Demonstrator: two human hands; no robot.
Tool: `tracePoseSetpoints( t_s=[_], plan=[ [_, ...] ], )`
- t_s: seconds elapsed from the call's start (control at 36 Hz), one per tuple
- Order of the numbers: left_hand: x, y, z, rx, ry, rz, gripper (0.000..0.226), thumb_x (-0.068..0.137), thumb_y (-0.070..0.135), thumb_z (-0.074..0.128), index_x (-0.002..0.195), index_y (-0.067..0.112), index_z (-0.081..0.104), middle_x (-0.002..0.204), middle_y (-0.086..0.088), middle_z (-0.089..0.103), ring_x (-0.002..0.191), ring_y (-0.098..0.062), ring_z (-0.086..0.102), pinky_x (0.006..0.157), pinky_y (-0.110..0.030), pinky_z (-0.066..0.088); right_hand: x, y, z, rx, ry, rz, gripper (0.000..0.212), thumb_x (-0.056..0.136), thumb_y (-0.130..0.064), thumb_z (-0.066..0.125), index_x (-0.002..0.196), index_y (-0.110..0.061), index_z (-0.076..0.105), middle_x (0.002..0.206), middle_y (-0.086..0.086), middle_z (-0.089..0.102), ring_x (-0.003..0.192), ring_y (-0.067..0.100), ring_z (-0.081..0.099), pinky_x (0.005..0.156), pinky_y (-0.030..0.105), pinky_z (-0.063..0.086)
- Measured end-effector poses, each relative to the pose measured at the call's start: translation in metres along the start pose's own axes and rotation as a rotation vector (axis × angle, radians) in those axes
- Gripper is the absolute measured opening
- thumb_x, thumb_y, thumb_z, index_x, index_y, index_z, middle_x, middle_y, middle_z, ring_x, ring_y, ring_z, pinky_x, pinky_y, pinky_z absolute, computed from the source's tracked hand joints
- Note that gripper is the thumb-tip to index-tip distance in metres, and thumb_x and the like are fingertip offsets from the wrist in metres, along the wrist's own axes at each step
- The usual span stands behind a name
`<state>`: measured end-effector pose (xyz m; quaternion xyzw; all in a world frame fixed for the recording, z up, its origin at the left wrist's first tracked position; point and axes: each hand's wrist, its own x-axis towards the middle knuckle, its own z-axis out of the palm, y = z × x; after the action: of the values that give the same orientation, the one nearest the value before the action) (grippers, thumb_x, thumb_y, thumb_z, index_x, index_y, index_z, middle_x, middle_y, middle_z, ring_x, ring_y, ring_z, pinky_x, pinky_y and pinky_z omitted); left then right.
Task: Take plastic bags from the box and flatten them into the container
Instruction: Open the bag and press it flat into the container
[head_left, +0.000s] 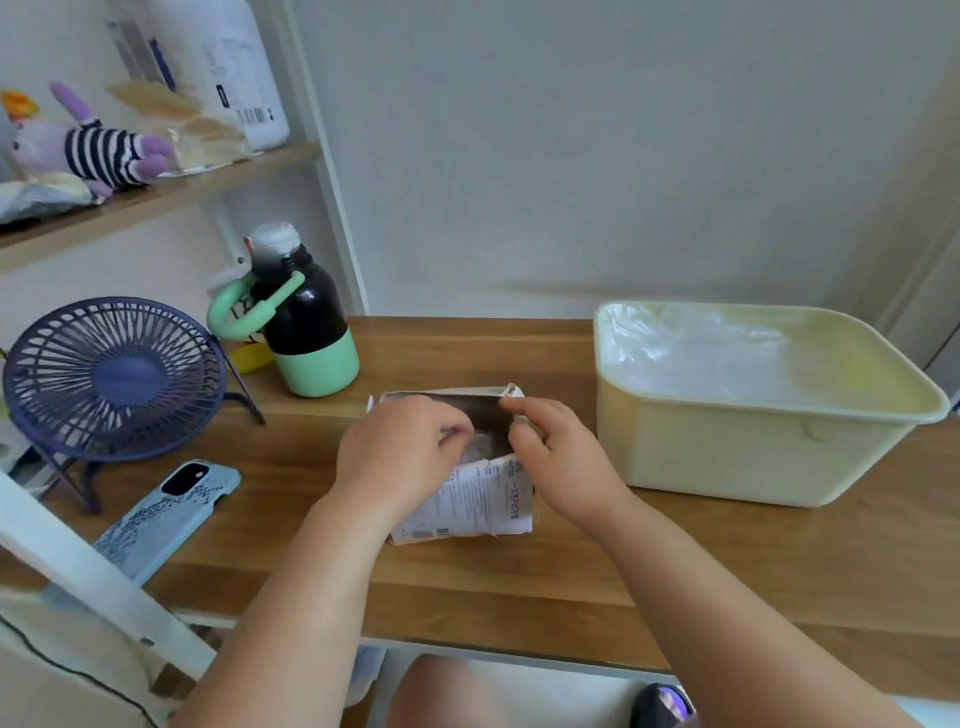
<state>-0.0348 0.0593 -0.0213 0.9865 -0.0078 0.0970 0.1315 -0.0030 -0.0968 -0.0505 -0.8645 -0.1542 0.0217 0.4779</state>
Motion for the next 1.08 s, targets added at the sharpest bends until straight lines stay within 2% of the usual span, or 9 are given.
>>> tracePoseSetpoints(
  t_s=[0.19,0.42,0.53,0.58,0.72,0.78,0.86,0.94,1.08],
  plan=[
    [0.001,-0.003,0.000,-0.507,0.123,-0.025,0.018,0.089,0.035,0.063,0.081,0.051,0.066,0.101,0.019,0.066,0.098,0.000,0.058,0.085,-0.029,0.049,0.001,0.001,0.000,0.007,-0.020,0.003,0.038,0.099,-0.019,0.038,0.134,-0.023,0.051,0.140,-0.004,0.043,0.122,0.004,0.039,0.095,0.015,0.026],
    [0.000,0.000,-0.012,-1.087,0.408,-0.229,0.018,0.091,0.018,0.063,0.086,0.034,0.070,0.085,0.023,0.069,0.087,0.008,0.061,0.081,-0.022,0.048,0.001,-0.006,-0.008,-0.069,-0.043,-0.032,0.040,0.097,-0.025,0.047,0.137,-0.024,0.047,0.149,-0.004,0.031,0.135,0.008,0.030,0.102,0.020,0.026],
    [0.006,-0.002,-0.022,-1.152,0.508,-0.268,0.015,0.094,0.021,0.061,0.091,0.033,0.068,0.089,0.018,0.068,0.093,0.001,0.061,0.087,-0.026,0.047,-0.002,-0.018,-0.015,-0.024,0.021,-0.062,0.048,0.093,-0.039,0.053,0.139,-0.026,0.044,0.142,-0.010,0.041,0.127,0.004,0.039,0.104,0.023,0.033],
    [0.007,-0.001,-0.024,-1.144,0.489,-0.268,0.016,0.094,0.020,0.060,0.090,0.033,0.068,0.089,0.015,0.068,0.095,-0.006,0.062,0.089,-0.031,0.048,-0.003,-0.023,-0.017,-0.010,0.058,-0.088,0.048,0.090,-0.044,0.055,0.135,-0.028,0.047,0.131,-0.012,0.052,0.120,0.009,0.048,0.101,0.029,0.041],
    [0.007,0.004,-0.019,-1.084,0.309,-0.315,0.018,0.098,0.014,0.050,0.094,0.024,0.065,0.083,-0.012,0.064,0.079,-0.026,0.056,0.076,-0.044,0.050,-0.002,-0.031,-0.012,-0.004,-0.008,-0.099,0.033,0.082,-0.047,0.063,0.108,-0.029,0.057,0.094,-0.016,0.061,0.088,0.009,0.059,0.071,0.023,0.045],
    [0.006,0.005,-0.016,-1.110,0.266,-0.352,0.016,0.098,0.016,0.050,0.094,0.023,0.065,0.085,-0.013,0.066,0.082,-0.031,0.061,0.084,-0.050,0.053,-0.002,-0.031,-0.010,-0.049,-0.041,-0.120,0.028,0.081,-0.046,0.064,0.099,-0.026,0.056,0.090,-0.013,0.063,0.087,0.011,0.059,0.081,0.033,0.048],
    [0.005,0.004,-0.016,-1.222,0.225,-0.384,0.016,0.099,0.016,0.049,0.098,0.020,0.064,0.099,-0.013,0.071,0.096,-0.030,0.070,0.088,-0.052,0.055,-0.002,-0.034,-0.007,-0.098,-0.074,-0.140,0.034,0.085,-0.043,0.062,0.114,-0.028,0.053,0.095,-0.014,0.062,0.094,0.012,0.059,0.095,0.044,0.042],
    [0.003,0.003,-0.019,-1.405,0.146,-0.366,0.017,0.100,0.010,0.047,0.109,0.009,0.061,0.099,-0.015,0.073,0.092,-0.027,0.072,0.080,-0.042,0.056,0.003,-0.035,-0.005,-0.143,-0.048,-0.144,0.045,0.088,-0.046,0.058,0.130,-0.032,0.048,0.099,-0.015,0.062,0.099,0.012,0.058,0.099,0.043,0.040],
    [0.002,-0.004,-0.019,-1.473,0.180,-0.395,0.021,0.101,0.010,0.045,0.114,0.004,0.059,0.102,-0.018,0.072,0.095,-0.029,0.071,0.085,-0.047,0.055,0.005,-0.038,0.000,0.012,-0.065,-0.161,0.052,0.080,-0.065,0.051,0.121,-0.034,0.056,0.094,-0.018,0.064,0.094,0.009,0.060,0.098,0.050,0.041]
  ],
)
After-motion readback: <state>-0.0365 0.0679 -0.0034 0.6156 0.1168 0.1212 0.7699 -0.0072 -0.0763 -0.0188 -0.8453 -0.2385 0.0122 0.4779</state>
